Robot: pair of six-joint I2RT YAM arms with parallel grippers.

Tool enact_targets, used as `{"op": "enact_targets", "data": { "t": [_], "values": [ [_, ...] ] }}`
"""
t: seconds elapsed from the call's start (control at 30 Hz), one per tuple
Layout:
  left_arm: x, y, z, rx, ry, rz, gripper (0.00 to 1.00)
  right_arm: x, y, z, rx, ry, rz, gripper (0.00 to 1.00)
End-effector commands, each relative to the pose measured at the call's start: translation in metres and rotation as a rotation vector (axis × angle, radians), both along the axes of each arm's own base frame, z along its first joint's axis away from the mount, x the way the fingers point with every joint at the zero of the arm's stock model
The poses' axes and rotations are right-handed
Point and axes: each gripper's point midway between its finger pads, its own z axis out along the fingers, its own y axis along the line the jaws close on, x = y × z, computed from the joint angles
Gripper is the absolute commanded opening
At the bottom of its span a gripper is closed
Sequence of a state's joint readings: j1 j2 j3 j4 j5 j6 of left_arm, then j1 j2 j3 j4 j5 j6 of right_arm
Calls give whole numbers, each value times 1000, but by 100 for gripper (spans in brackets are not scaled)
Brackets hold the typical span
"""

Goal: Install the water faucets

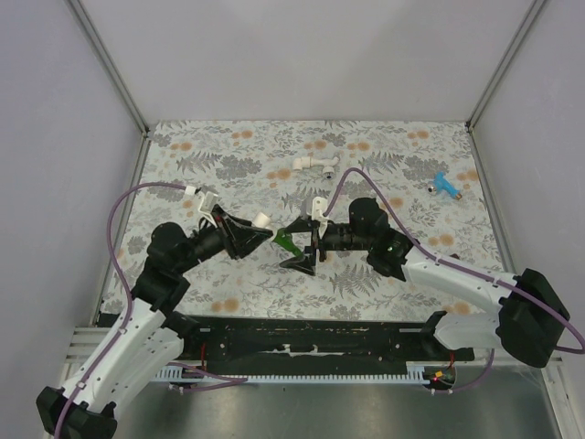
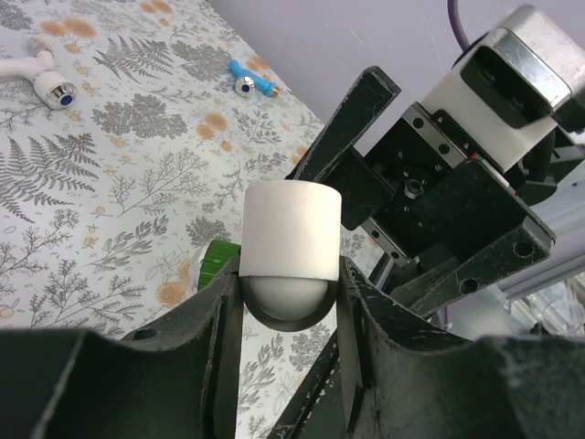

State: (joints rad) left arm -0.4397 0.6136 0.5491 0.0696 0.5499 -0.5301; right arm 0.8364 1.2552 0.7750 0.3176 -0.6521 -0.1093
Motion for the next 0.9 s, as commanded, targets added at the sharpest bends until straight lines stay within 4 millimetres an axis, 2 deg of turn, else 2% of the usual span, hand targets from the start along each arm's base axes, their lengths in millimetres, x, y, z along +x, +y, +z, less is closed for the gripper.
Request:
{"op": "enact_targets", "data": {
  "t": [0.0,0.17,0.43,0.63,0.7,0.87],
  "values": [
    [4,5,47,-192,-41,57,2,-2,-1,11,37,-11,-20,89],
    [4,2,50,-250,5,48,2,-4,3,6,27,17,-18,81],
    [-1,2,56,-284,0,27,2,-1,7,-1,-4,87,-43,52],
    [-7,-2,59,-325,-12,-18,2,2,11,-2,5,169,-69,21],
    [-12,-3,63,-342,-45,-49,2,3,12,0,25,187,-81,0],
    [-29,-5,68,-371,-174,-134,2,-11,16,16,107,276,39,0]
  ]
}}
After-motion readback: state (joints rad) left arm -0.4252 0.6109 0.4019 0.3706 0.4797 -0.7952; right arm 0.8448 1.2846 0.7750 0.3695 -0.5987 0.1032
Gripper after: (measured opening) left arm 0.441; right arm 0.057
